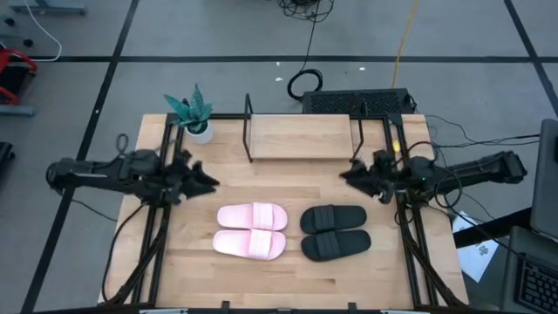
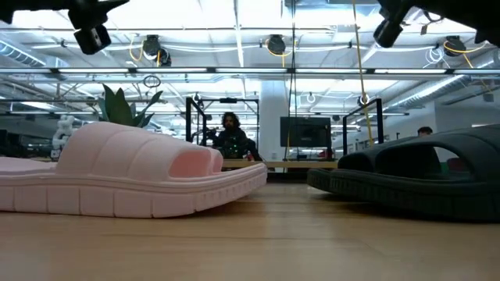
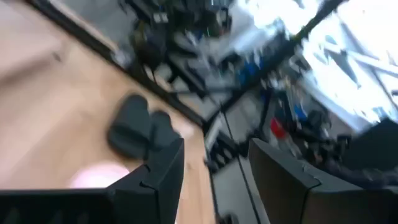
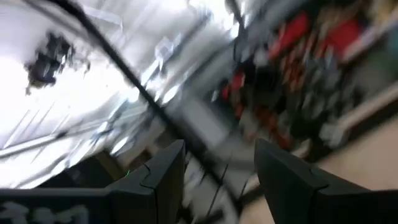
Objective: Pick and place slides into the shelf
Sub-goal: Put the top pink slide on the shelf
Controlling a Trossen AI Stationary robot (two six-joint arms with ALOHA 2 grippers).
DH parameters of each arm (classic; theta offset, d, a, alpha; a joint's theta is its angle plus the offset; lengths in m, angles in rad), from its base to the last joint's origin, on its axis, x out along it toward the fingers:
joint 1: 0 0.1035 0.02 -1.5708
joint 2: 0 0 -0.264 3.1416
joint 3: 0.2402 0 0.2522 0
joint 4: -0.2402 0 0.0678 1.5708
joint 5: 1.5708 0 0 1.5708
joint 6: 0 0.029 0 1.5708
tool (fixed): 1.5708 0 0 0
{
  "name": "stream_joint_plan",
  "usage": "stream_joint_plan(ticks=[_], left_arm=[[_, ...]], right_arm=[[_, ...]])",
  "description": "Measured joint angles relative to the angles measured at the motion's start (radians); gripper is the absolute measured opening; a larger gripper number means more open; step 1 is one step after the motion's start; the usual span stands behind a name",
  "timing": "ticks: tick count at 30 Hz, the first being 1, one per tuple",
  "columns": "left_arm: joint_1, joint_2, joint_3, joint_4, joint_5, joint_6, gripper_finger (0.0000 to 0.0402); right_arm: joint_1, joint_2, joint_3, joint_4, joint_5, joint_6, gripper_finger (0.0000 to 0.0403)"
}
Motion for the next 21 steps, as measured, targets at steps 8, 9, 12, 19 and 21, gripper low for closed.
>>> stream_joint_plan(ticks=[8,9,12,19,21], left_arm=[[-0.155,0.175,0.01,0.034,-0.08,-0.061,0.0182],[-0.169,0.185,0.01,0.03,-0.093,-0.069,0.0182],[-0.206,0.219,0.01,0.037,-0.128,-0.107,0.0182],[-0.276,0.359,0.01,0.032,-0.132,-0.139,0.0182],[-0.278,0.408,0.01,0.032,-0.138,-0.131,0.0182]], right_arm=[[0.148,0.23,0.061,-0.041,0.109,0.094,0.0185],[0.157,0.257,0.068,-0.032,0.11,0.095,0.0185],[0.18,0.318,0.087,0.028,0.143,0.085,0.0185],[0.195,0.397,0.143,0.133,0.208,-0.015,0.0185],[0.195,0.405,0.157,0.132,0.214,-0.037,0.0185]])
